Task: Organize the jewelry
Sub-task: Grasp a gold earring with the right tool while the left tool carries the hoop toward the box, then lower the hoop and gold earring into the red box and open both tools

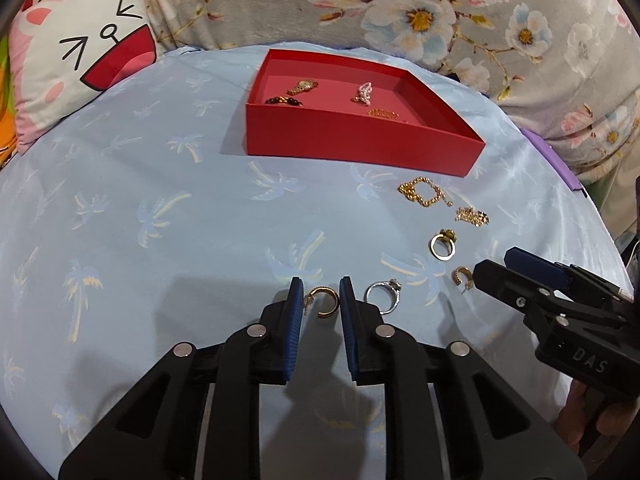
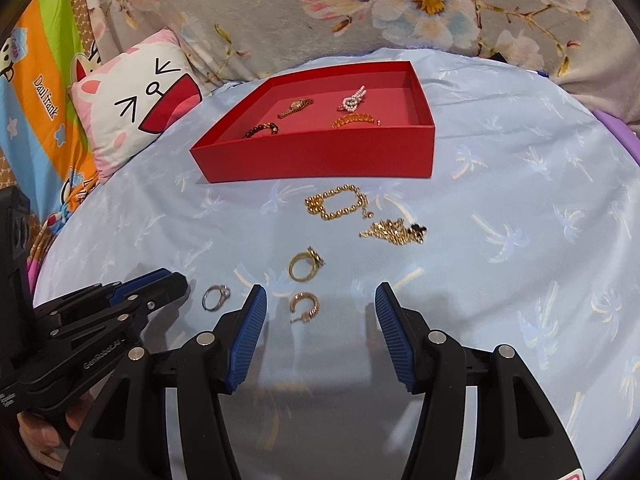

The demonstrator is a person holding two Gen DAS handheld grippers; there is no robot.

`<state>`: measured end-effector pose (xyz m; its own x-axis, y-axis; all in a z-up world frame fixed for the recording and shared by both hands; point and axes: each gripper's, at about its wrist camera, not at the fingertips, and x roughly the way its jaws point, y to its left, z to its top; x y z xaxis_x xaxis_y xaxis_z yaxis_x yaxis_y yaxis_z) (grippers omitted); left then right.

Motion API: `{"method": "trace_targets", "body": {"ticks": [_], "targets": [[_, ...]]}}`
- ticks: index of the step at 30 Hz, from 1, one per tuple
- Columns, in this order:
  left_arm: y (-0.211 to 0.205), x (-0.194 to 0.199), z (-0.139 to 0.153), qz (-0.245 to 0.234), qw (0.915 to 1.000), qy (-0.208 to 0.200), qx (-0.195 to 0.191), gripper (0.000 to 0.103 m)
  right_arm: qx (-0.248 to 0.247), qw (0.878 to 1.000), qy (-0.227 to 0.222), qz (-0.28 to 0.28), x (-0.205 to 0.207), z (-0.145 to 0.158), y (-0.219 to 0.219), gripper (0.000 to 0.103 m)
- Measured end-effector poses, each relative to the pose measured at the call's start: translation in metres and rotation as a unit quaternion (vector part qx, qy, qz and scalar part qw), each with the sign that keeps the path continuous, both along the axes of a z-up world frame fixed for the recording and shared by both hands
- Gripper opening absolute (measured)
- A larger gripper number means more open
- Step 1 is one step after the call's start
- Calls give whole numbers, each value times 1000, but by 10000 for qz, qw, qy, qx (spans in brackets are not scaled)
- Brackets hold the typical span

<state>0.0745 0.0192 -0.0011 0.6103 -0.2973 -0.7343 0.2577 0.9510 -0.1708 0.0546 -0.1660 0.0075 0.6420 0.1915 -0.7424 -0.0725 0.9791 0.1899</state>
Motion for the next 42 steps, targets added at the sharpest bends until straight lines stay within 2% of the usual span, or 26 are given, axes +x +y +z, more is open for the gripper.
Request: {"method": "trace_targets", "body": {"ticks": [2, 8, 13, 16, 25, 31, 37, 42], "targets": [[3, 0, 3, 51, 10000, -29, -21, 18, -5, 10000, -33, 25, 6, 0, 3, 54], [10, 2, 9, 98, 9999, -54, -69, 18, 0, 9999, 55, 87, 27, -6, 9, 39], [12, 4, 9, 110, 9999, -53, -116, 18, 5, 9998, 180, 92, 36, -13, 11, 18], [13, 6, 10, 125, 9998, -45, -151, 18, 22, 9997, 245, 73, 39, -16, 10, 9], [13, 6, 14, 103, 9997, -98, -194, 18, 129, 9998, 144, -34, 32, -11, 3, 9], [7, 13, 34, 52, 9993, -294, -222, 18, 294, 9993, -190, -162, 28, 18, -14, 9], [-12, 46, 68, -66, 9968, -735, -293, 18, 368, 9974, -576, -241, 58, 56, -34, 9], [-32, 87, 86, -149, 9950, -910, -374, 18, 379, 9967, -640, -330, 96, 63, -40, 9]]}}
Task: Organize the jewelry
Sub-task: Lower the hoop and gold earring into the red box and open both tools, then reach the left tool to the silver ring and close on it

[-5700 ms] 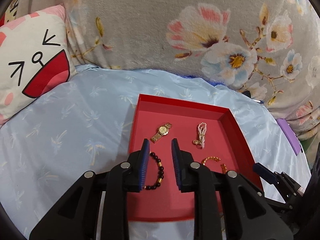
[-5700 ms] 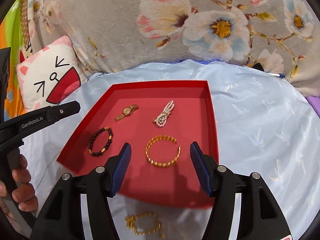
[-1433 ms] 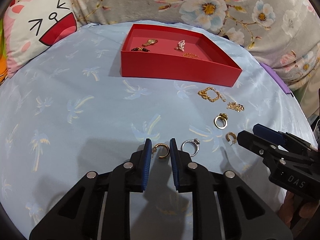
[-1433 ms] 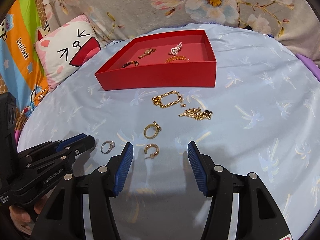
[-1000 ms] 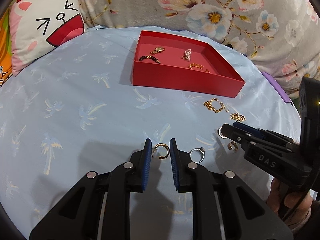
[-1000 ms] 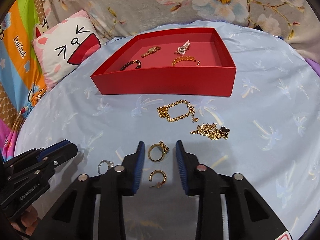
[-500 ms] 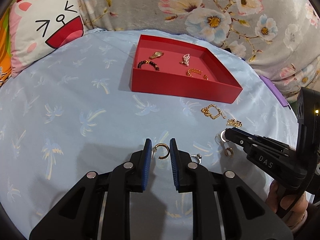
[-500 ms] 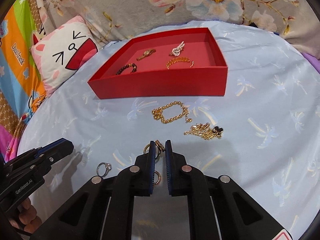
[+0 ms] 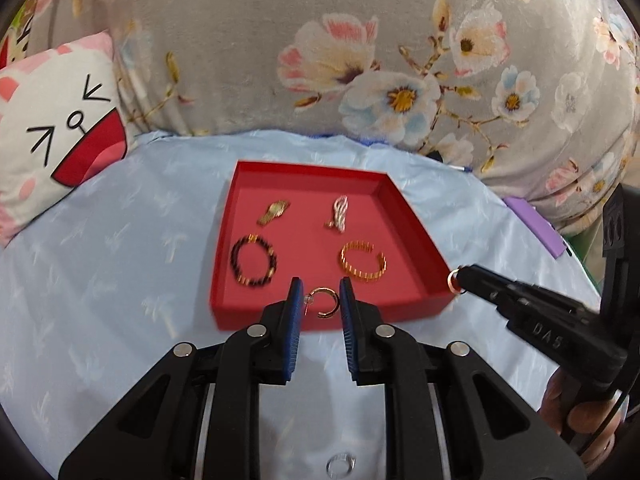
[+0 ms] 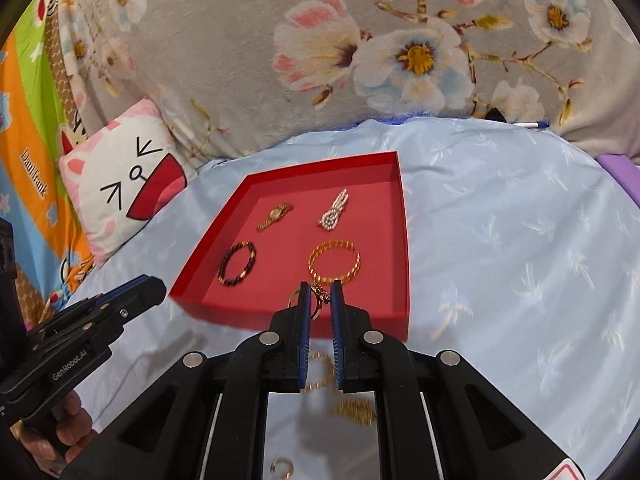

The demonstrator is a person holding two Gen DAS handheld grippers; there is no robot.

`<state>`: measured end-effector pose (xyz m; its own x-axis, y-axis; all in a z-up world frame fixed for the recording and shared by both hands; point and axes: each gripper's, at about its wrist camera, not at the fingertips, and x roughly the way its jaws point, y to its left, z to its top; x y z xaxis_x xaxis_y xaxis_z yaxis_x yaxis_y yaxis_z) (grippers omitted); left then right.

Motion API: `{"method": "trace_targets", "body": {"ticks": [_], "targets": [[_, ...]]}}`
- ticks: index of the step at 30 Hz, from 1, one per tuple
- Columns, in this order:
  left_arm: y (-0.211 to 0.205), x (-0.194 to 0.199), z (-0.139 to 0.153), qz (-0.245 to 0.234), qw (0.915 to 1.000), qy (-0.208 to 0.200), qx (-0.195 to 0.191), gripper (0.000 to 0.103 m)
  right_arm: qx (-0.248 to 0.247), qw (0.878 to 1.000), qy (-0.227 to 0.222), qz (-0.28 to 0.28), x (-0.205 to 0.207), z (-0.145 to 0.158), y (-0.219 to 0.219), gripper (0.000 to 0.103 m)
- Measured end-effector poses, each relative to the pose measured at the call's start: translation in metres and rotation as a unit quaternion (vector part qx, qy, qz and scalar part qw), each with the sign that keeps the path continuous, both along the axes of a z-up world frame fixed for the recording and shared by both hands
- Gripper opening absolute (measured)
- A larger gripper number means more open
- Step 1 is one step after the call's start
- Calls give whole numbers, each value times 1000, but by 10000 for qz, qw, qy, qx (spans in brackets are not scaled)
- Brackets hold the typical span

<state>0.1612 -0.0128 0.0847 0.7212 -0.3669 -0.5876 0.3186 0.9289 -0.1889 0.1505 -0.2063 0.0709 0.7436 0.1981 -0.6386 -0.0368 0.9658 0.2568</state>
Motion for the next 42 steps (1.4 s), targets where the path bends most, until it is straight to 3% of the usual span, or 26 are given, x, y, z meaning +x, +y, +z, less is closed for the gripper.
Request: {"method": "trace_targets", "body": {"ticks": [7, 14, 17, 19, 21, 32, 42], "targets": [[-18, 49, -11, 84, 9998, 153, -25, 18, -88, 9998, 164, -1, 39, -18, 1, 9], [-27, 68, -30, 84, 9994, 345, 59, 18, -184, 9991, 382, 23, 58, -40, 0, 9], [-27, 72, -35, 82, 9992, 400, 32, 19, -326, 9990, 305, -55, 57, -41, 1, 14], [-26, 74, -35, 107, 9991, 405, 28, 23, -411, 9988, 230, -104, 54, -38, 1, 19], [-24, 74, -34, 184, 9991, 372, 55, 38, -402, 9990, 165, -135, 50, -34, -1, 23], [5, 33, -23, 372, 9988, 287, -130, 43, -123, 9995, 84, -267, -18, -24, -10, 29], [14, -34, -41, 230, 9985, 492, -12, 43, -8, 9989, 396, -263, -79, -41, -9, 30]]}}
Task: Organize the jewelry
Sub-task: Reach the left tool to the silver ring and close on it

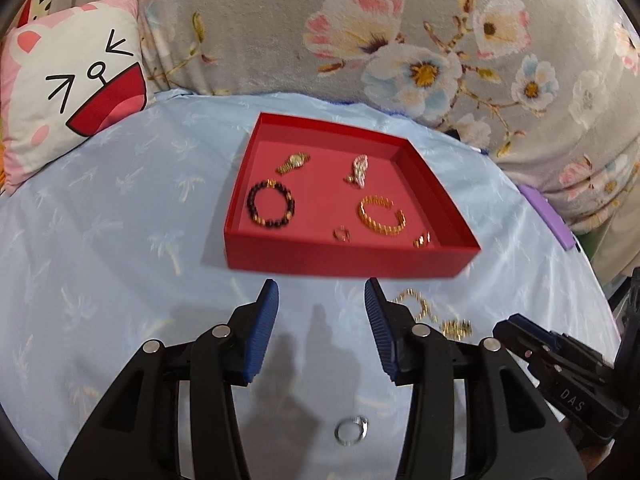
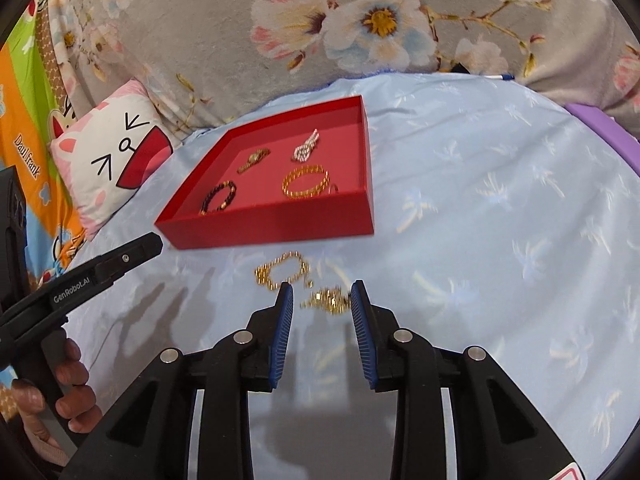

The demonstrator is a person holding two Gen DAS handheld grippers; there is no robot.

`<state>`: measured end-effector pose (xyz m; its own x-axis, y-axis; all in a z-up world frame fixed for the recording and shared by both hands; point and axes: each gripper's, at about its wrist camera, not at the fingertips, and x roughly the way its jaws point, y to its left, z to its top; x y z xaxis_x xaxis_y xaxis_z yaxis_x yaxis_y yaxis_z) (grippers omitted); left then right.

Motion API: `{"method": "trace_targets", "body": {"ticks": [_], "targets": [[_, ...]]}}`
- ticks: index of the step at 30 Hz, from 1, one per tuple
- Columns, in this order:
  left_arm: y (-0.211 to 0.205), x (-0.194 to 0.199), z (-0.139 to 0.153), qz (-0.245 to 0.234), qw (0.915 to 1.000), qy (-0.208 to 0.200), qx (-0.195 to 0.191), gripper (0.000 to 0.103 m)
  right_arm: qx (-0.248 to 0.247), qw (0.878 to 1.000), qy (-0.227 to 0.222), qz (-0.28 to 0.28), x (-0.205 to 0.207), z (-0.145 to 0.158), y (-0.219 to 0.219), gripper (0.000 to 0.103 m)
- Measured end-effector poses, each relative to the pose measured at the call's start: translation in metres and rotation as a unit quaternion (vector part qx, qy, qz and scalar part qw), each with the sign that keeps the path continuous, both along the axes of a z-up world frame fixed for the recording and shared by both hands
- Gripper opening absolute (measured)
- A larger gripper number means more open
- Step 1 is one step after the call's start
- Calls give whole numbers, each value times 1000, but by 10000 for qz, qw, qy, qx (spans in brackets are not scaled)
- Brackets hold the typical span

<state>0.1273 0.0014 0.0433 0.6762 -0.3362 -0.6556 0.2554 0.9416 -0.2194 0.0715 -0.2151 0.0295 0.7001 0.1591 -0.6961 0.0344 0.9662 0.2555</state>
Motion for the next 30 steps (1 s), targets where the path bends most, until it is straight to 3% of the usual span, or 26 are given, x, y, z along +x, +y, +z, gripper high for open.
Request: {"method": "trace_targets", "body": {"ticks": [12, 22, 25, 30], "targets": [[-9, -53, -26, -425, 9986, 240, 211, 43, 20, 9996, 292, -12, -48, -19, 3, 30], [-21, -58, -48, -567, 9960, 405, 561, 42, 55, 9994, 331, -46, -57, -22, 1, 30], [-23, -57, -50, -565, 9957, 392, 627, 37, 54, 9994, 330, -37, -57, -23, 1, 30], [-25, -56, -50, -570, 9953, 363, 700, 20, 69, 9993, 355, -16, -54, -24, 1, 30]]}}
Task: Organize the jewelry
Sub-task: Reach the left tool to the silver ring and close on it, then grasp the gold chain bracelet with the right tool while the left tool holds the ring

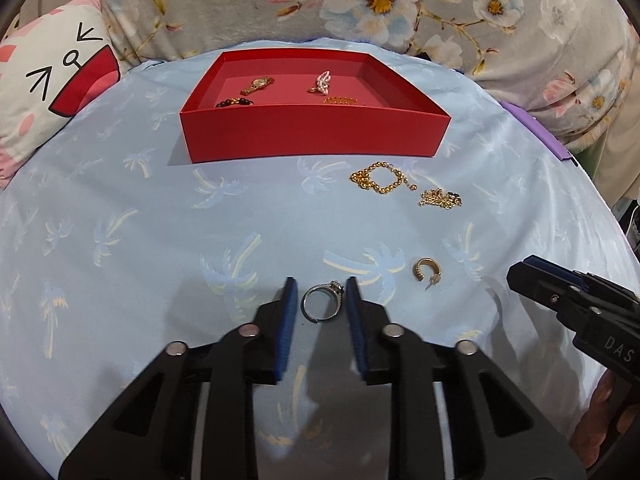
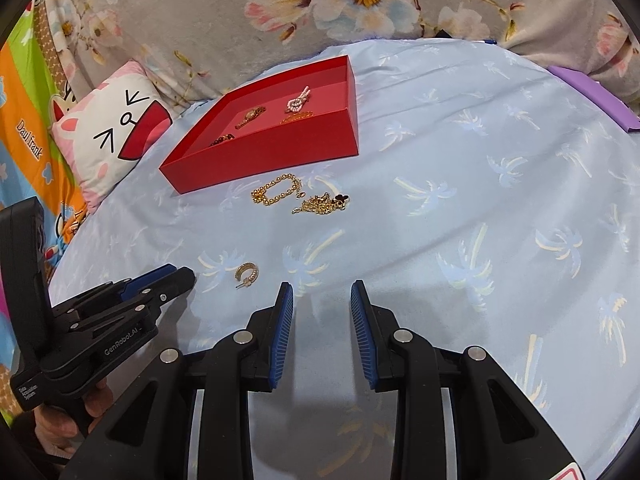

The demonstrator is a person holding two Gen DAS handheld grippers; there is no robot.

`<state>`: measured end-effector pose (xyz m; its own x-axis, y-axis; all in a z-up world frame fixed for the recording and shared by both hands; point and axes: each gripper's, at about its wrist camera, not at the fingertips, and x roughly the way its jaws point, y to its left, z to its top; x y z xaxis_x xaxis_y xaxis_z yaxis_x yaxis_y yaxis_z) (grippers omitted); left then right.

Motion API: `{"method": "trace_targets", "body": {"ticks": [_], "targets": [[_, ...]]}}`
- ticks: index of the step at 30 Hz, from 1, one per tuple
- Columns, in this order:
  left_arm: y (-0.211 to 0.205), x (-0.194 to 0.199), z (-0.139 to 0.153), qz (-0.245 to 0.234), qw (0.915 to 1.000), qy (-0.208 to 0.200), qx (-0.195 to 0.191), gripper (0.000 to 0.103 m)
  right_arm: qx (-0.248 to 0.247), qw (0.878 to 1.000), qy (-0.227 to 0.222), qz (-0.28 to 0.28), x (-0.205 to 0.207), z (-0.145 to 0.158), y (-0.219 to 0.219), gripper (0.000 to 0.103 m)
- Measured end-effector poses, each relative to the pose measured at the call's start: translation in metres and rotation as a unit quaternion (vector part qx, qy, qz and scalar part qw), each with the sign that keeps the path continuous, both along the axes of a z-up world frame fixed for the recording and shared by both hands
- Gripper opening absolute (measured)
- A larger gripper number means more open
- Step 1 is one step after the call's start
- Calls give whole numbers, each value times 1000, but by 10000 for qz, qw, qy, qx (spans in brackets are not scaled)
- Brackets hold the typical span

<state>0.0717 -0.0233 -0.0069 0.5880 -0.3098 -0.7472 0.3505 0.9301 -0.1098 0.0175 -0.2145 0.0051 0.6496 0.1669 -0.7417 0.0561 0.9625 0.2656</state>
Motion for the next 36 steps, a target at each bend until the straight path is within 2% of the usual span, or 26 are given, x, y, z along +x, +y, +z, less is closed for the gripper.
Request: {"method": "trace_targets", "body": {"ticks": [6, 12, 26, 36], "targets": [[-1, 1, 1, 7, 10000, -10, 29, 20, 26, 10000, 25, 10, 7, -2, 0, 30], [8, 4, 6, 154, 9998, -40, -109, 20, -15, 10000, -24, 47, 21, 1, 0, 30], [34, 24, 16, 506, 9984, -100, -251, 20, -57, 9986, -63, 530, 87, -2, 34, 30], [44, 35, 15, 612, 9974, -62, -365, 20, -234, 9973, 122, 685, 121, -13, 50, 30]]}}
